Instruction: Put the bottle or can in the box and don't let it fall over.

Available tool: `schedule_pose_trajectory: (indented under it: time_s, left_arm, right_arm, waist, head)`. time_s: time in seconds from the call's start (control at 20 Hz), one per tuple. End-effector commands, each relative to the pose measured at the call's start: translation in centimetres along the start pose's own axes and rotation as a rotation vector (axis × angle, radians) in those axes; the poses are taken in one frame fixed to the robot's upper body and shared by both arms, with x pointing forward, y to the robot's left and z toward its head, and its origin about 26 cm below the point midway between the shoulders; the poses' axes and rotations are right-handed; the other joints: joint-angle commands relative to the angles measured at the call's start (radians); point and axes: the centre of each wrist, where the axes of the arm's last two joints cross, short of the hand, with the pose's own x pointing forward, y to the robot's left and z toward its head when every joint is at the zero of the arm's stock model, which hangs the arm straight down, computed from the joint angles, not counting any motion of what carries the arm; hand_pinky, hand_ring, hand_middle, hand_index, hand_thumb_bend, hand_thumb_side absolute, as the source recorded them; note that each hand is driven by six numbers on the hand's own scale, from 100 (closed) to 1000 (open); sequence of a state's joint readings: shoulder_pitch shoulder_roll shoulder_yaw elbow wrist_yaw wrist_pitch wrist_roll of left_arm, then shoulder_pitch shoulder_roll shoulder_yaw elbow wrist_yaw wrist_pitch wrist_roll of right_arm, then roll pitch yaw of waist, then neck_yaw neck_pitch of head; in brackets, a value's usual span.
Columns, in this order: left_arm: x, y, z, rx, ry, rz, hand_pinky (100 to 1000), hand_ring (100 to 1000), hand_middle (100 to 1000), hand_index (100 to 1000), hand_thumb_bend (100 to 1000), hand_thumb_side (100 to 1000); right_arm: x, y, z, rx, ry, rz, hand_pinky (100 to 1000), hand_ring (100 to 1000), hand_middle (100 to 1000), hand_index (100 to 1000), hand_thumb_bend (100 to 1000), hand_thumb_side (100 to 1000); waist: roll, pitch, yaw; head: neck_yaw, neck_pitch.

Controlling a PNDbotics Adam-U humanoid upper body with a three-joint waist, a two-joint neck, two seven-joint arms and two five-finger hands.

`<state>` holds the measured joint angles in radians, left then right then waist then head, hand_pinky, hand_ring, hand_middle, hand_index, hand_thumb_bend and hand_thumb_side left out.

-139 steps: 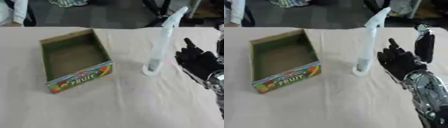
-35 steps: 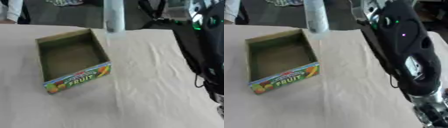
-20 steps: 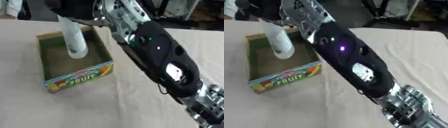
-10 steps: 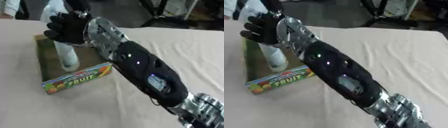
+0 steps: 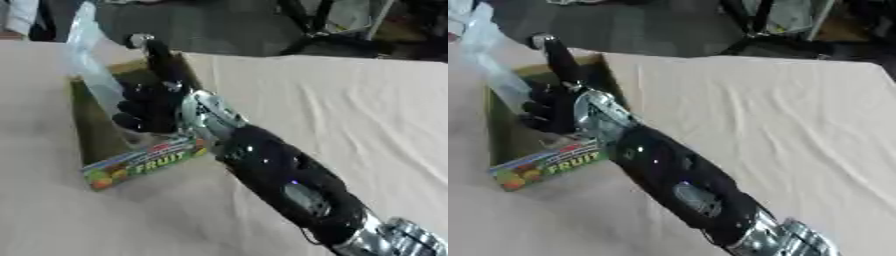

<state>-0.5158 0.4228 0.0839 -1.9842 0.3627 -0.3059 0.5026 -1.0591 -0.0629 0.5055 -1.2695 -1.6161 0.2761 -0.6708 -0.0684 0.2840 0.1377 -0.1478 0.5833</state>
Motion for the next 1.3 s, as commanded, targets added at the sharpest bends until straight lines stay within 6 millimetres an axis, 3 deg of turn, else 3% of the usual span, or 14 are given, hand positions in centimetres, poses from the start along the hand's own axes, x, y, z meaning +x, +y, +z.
schedule_pose_trajectory:
  time_s: [0.05, 0.5, 0.55, 0.9, 1.3]
  left_arm:
    - [0.7, 0.2, -0.5, -0.026, -0.023, -0.022, 917, 924, 1000, 862, 252, 656]
    - [0.6, 1.3, 0.1, -0.032, 0.004, -0.076, 923, 929, 1000, 863, 236, 674]
    - [0.7, 1.4, 0.2, -0.033, 0.006, -0.080, 924, 930, 1000, 863, 235, 675]
    - [0.7, 1.8, 0.4, -0.033, 0.017, -0.103, 927, 933, 1000, 864, 227, 685]
    - [0.7, 2.2, 0.6, -0.034, 0.024, -0.122, 929, 935, 1000, 865, 222, 690]
  right_arm:
    - [0.9, 0.2, 0.5, 0.026, -0.032, -0.012, 100, 100, 100, 919, 294, 675]
    - [4.9, -1.2, 3.7, -0.023, -0.172, -0.011, 100, 100, 100, 929, 296, 678]
    - [5.4, -1.4, 4.1, -0.031, -0.188, -0.009, 100, 100, 100, 930, 322, 709]
    - [8.0, -2.0, 6.6, -0.062, -0.274, 0.001, 100, 100, 100, 934, 298, 682]
    - [10.8, -1.8, 11.2, -0.023, -0.415, 0.006, 100, 100, 100, 937, 315, 684]
  waist:
    - [0.014, -0.027, -0.007]
    - [0.012, -0.050, -0.046]
    - [0.012, -0.051, -0.051]
    - [0.011, -0.056, -0.068]
    - [0.009, -0.063, -0.083]
  head:
    - [0.018, 0.008]
    - [0.063, 0.020]
    - [0.066, 0.023]
    - [0.085, 0.034]
    - [0.094, 0.031]
